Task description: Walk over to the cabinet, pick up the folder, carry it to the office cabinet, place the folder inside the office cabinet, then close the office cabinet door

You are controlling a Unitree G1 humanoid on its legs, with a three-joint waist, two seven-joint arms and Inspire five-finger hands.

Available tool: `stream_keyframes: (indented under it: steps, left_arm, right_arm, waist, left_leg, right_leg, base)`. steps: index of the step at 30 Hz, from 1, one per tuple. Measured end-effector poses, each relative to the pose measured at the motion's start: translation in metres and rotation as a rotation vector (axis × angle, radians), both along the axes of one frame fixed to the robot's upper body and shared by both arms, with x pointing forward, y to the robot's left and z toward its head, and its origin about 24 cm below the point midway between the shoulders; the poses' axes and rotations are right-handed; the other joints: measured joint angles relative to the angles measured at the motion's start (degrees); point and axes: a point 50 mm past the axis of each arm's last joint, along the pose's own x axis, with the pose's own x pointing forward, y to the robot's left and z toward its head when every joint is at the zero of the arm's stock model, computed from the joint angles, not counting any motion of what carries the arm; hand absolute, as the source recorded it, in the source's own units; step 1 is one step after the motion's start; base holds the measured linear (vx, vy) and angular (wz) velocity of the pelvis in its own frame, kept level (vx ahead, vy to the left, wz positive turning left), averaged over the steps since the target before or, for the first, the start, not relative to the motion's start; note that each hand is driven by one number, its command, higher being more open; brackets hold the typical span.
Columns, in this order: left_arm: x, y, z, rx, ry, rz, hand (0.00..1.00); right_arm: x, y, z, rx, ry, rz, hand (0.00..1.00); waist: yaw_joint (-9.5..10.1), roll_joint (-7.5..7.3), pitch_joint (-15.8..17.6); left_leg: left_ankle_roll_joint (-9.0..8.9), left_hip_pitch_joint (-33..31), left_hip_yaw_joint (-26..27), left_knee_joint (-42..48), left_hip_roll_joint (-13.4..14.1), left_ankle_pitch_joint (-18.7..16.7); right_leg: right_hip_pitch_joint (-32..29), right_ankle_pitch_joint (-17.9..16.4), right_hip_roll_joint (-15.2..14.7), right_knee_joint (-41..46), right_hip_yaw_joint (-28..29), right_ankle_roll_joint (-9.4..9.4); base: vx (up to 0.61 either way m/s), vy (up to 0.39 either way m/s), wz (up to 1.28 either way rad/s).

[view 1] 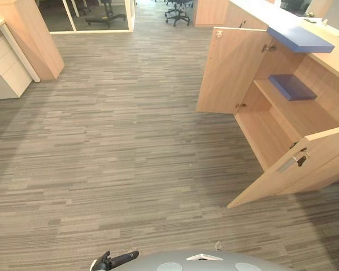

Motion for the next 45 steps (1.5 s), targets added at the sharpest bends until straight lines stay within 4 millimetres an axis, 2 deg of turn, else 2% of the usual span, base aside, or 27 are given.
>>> stream_keyframes:
  steps: [26,41,44,45]
  left_arm:
    - [-0.001,0.002,0.001,0.024,-0.019,0.047,1.00]
    - [0.004,0.003,0.002,0.021,-0.041,0.018,1.00]
    - [0.010,0.003,0.002,0.010,-0.056,0.011,1.00]
    - [0.010,0.004,0.002,0.010,-0.059,0.016,1.00]
  right_arm:
    - [0.002,0.001,0.000,0.002,-0.002,0.008,1.00]
    - [0.006,0.002,0.000,0.002,-0.015,0.010,1.00]
    - [0.007,0.003,0.000,0.004,-0.023,0.007,1.00]
    - [0.007,0.003,0.000,0.005,-0.024,0.003,1.00]
  waist:
    - [-0.20,-0.59,1.0]
    - [-0.03,-1.17,2.7]
    - [-0.03,-1.10,3.0]
    - [0.03,-1.60,3.3]
  left_leg:
    - [0.36,0.5,-2.6,-0.7,-0.4,1.5]
    - [-0.04,-0.5,-3.3,-0.8,-0.4,1.9]
    - [-0.64,-1.4,-2.8,-0.8,-0.3,1.4]
    - [-0.90,-1.5,-2.0,-0.7,-0.1,0.7]
  right_leg:
    - [1.8,0.2,-0.5,-1.2,-3.6,0.28]
    - [1.5,0.2,-0.5,-1.4,-4.9,0.30]
    - [0.7,0.2,-0.5,-1.5,-4.7,0.29]
    - [0.3,0.1,-0.4,-1.4,-4.3,0.25]
  base:
    - [-0.03,-0.020,0.06]
    - [-0.02,-0.015,0.04]
    - [0.00,-0.009,-0.06]
    - [0.02,-0.015,-0.13]
